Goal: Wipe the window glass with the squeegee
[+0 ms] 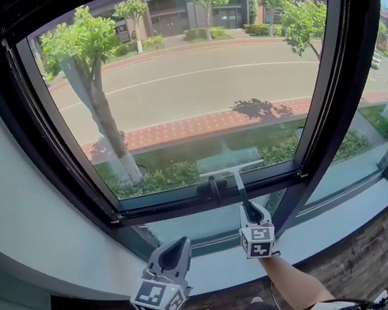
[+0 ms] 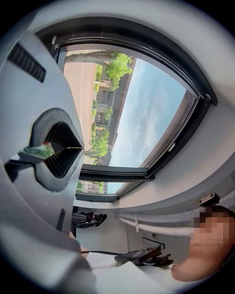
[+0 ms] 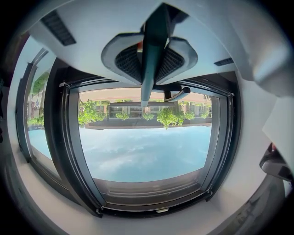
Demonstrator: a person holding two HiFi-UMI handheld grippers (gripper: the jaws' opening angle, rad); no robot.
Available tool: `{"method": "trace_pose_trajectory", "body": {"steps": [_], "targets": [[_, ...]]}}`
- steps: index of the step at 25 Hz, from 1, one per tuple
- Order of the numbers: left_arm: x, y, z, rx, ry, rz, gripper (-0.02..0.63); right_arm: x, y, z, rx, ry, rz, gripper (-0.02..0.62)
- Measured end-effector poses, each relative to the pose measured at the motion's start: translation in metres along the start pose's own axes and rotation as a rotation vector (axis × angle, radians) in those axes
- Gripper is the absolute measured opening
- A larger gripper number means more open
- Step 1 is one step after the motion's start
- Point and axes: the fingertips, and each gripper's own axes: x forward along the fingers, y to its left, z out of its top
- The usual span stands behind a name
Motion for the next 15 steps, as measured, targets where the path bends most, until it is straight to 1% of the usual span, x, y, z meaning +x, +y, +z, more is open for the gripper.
{"method": "trace_pose_trajectory", "body": {"steps": [9,12,15], "targets": [[-0.006,0.001,-0.002,-0.002,0.003,-0.012,0.018,-0.001,-0.001,0.003,0.03,0.009,0.008,0.098],[-0.014,0.006,-0.006,-0.002,0.01,-0.018,0.018,-0.009,-0.002,0.016,0.048,-0.015,0.004,0.098],[-0.027,0.018,-0.01,0.0,0.011,-0.006,0.018,-0.03,0.004,0.037,0.055,-0.056,0.001,0.098]]}}
